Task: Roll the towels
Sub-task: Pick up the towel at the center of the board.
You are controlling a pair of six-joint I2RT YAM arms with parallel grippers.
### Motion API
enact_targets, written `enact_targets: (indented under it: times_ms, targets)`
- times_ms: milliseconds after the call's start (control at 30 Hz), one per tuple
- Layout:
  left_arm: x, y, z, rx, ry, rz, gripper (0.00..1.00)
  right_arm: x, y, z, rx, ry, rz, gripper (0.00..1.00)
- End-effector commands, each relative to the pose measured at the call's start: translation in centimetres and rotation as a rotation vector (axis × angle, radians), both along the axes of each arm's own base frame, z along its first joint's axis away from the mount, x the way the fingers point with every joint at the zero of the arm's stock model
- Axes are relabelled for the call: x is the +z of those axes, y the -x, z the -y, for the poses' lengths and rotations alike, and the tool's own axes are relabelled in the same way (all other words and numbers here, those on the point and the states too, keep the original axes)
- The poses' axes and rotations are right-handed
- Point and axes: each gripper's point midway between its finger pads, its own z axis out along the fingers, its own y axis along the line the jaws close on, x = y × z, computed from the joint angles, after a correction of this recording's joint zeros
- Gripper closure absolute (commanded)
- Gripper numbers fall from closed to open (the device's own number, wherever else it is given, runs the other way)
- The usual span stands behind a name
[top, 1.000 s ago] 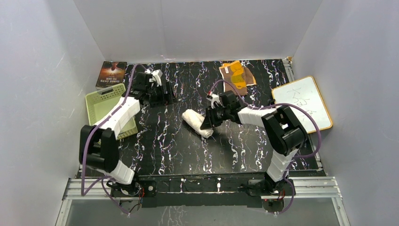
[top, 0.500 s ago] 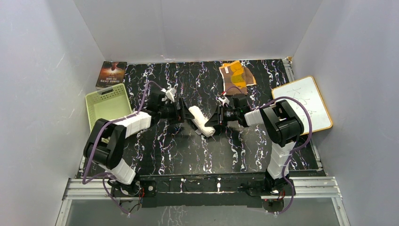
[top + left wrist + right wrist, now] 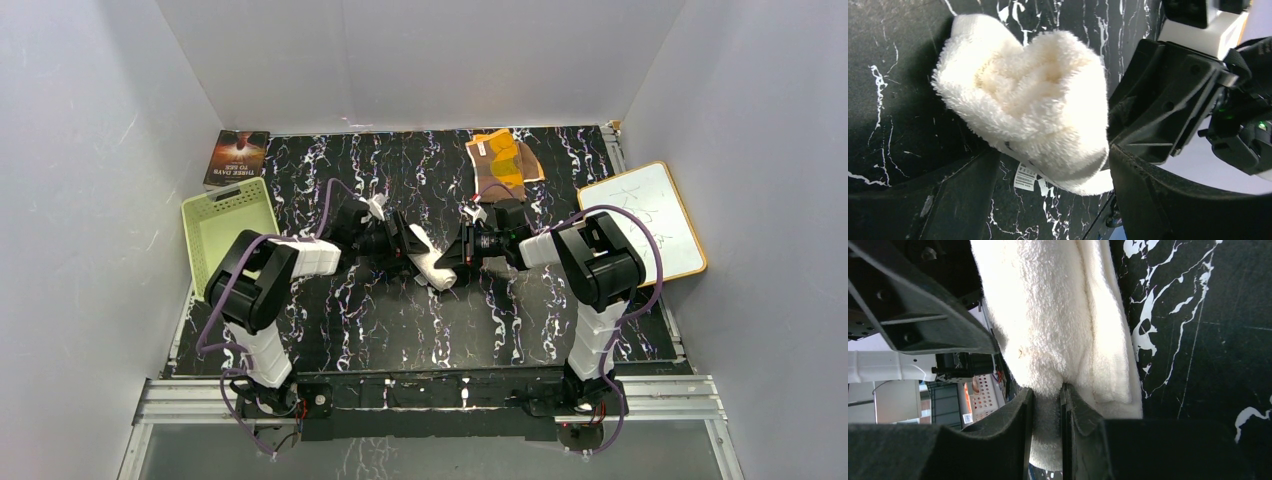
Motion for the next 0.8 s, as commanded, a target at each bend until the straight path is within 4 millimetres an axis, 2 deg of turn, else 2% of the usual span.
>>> enact_targets:
  times_ms: [0, 133, 267, 533, 633, 700, 767]
  targets:
    - [-0.2, -0.4, 0.5, 0.056, 0.006, -0.012, 0.24, -0.5, 0.1, 0.2, -0.001, 0.012, 0.013, 0.8]
    - [-0.6, -0.6, 0.4, 0.138, 0.023, -0.042, 0.3, -0.4, 0.1, 0.2, 0.001, 0.013, 0.017, 0.8]
    - [-0.4, -1.1, 0.2, 0.204, 0.067, -0.026, 0.41, -0.4, 0.1, 0.2, 0.0, 0.012, 0.019, 0.8]
    - [0.6, -2.7, 0.6, 0.241, 0.121, 0.046, 0.43, 0.0, -0.2, 0.1, 0.004, 0.0, 0.038, 0.8]
    - [1.0, -3.1, 0.9, 0.242, 0.14, 0.066, 0.47, 0.2, -0.4, 0.0, 0.005, -0.003, 0.043, 0.8]
    - [1.4, -3.3, 0.8, 0.243, 0.134, 0.082, 0.51, 0.6, -0.4, 0.0, 0.009, -0.005, 0.057, 0.72]
    - [1.8, -3.7, 0.3, 0.259, 0.1, 0.112, 0.52, 1.3, -0.7, 0.0, 0.009, -0.006, 0.088, 0.59]
